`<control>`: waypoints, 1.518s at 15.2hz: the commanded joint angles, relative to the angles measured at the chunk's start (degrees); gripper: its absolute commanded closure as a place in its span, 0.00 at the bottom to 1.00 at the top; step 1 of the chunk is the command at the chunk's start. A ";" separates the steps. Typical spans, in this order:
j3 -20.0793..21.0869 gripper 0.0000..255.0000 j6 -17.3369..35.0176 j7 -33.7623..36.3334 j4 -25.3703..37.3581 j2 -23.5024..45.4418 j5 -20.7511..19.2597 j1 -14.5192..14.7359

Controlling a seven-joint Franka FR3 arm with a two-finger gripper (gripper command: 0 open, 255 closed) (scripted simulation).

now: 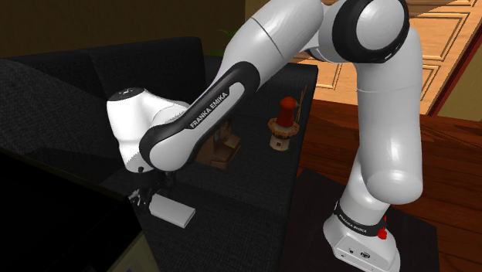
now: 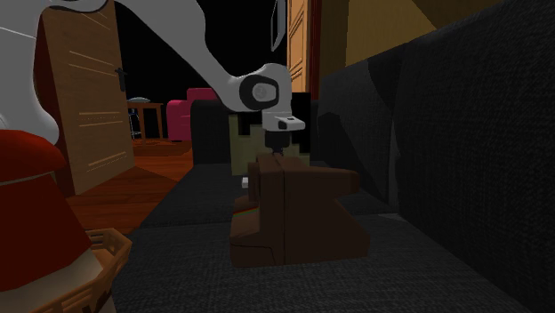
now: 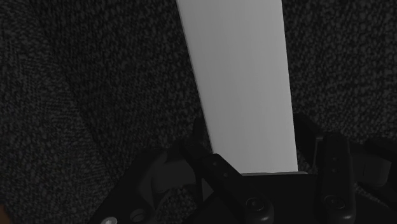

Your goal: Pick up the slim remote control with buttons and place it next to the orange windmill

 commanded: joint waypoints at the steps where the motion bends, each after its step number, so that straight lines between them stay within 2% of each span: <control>1: 0.28 1.00 -1.04 -0.41 0.24 -0.89 0.63 -0.26; 23: 2.18 1.00 -15.75 -4.10 8.08 -8.93 6.27 -1.83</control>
